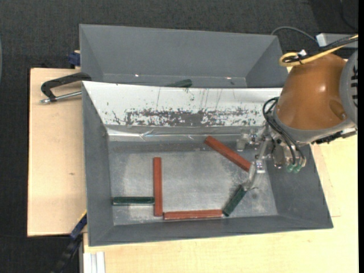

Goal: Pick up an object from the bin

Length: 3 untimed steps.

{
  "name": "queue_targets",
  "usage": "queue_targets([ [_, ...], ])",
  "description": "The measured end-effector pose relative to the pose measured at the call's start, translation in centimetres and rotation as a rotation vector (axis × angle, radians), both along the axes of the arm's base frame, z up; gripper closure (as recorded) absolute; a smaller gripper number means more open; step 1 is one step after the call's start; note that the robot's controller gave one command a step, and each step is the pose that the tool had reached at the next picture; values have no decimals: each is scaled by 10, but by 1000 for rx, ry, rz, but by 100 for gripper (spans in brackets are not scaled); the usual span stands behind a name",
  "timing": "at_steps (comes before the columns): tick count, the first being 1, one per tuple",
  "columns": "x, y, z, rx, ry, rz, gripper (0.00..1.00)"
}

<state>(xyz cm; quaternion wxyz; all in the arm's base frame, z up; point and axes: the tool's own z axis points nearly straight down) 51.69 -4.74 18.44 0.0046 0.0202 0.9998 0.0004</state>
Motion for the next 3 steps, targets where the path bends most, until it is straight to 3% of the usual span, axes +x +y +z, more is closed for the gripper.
queue_targets([
  [1, 0, -22, -68, 0, 3, -62, 0],
  [2, -9, -20, -115, 1, 11, -83, 0],
  [3, -14, -49, -114, 1, 9, 121, 0],
])
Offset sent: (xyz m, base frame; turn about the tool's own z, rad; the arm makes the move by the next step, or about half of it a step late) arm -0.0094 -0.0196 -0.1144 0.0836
